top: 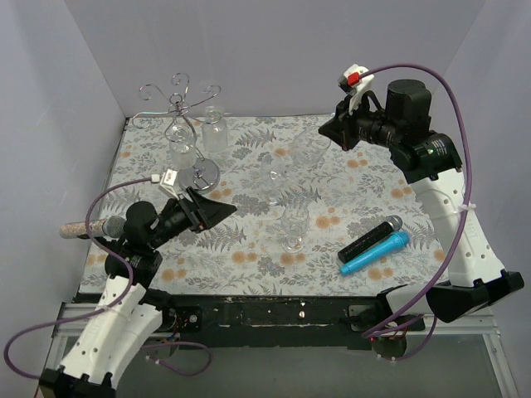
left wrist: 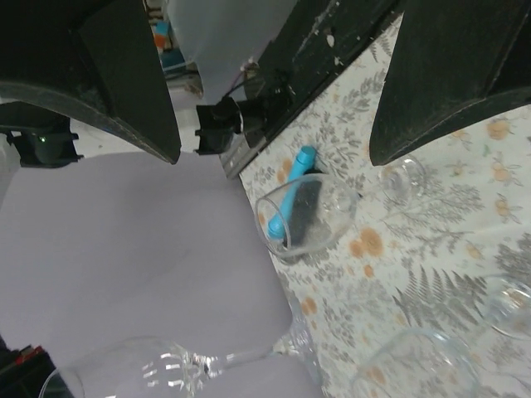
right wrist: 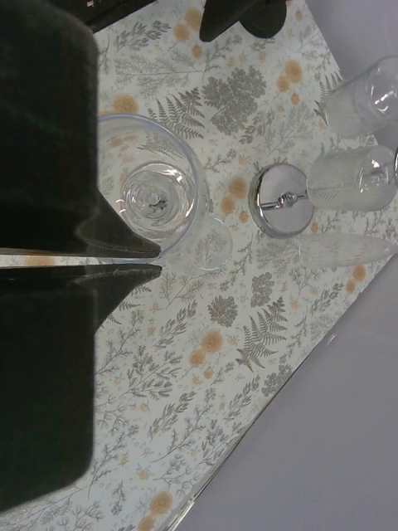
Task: Place the wine glass upside down on the wine glass rack
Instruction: Turn the wine glass upside down at the wine rack.
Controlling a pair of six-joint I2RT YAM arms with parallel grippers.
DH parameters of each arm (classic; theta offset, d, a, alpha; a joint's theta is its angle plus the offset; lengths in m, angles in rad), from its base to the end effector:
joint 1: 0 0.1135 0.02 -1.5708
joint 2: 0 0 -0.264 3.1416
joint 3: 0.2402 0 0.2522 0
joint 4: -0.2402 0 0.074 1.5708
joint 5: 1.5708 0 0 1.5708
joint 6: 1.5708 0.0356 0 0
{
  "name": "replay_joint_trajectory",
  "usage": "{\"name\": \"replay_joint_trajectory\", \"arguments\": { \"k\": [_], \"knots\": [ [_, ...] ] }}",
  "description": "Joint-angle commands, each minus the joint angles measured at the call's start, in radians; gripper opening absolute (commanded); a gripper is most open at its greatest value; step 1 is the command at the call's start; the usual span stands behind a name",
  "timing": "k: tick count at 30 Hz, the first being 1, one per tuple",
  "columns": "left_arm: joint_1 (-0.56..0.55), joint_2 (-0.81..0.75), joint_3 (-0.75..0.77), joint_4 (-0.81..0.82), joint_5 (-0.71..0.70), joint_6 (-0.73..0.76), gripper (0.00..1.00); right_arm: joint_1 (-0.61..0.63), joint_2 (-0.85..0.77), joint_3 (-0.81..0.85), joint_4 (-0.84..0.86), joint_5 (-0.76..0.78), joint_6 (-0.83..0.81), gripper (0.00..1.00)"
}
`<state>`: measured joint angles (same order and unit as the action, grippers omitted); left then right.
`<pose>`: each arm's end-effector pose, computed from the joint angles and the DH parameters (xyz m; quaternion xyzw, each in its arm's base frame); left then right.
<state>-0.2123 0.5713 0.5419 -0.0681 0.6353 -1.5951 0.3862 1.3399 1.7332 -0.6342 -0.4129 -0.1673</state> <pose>0.1390 -0.0516 0.2990 -0.2870 0.6759 -0.6445 0.2131 0.2414 0.1136 0.4944 -0.3321 0.7064 0.2263 0.5827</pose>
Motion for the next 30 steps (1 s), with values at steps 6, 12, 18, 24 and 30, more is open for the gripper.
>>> {"name": "replay_joint_trajectory", "arguments": {
  "k": [6, 12, 18, 24, 30],
  "knots": [
    [-0.459, 0.317, 0.161, 0.06, -0.531, -0.068, 0.98, -0.001, -0.015, -0.018, 0.093, -0.099, 0.054, 0.01],
    [-0.498, 0.427, 0.159, 0.192, -0.621, -0.127, 0.94, -0.001, -0.022, -0.034, 0.093, -0.113, 0.058, 0.01],
    [-0.499, 0.46, 0.138, 0.258, -0.675, -0.15, 0.85, -0.001, -0.018, -0.035, 0.099, -0.159, 0.081, 0.01],
    [-0.498, 0.473, 0.118, 0.292, -0.674, -0.18, 0.74, -0.001, -0.013, -0.032, 0.105, -0.199, 0.104, 0.01],
    [-0.498, 0.476, 0.107, 0.303, -0.661, -0.2, 0.55, -0.001, -0.013, -0.035, 0.11, -0.228, 0.115, 0.01]
  ]
}}
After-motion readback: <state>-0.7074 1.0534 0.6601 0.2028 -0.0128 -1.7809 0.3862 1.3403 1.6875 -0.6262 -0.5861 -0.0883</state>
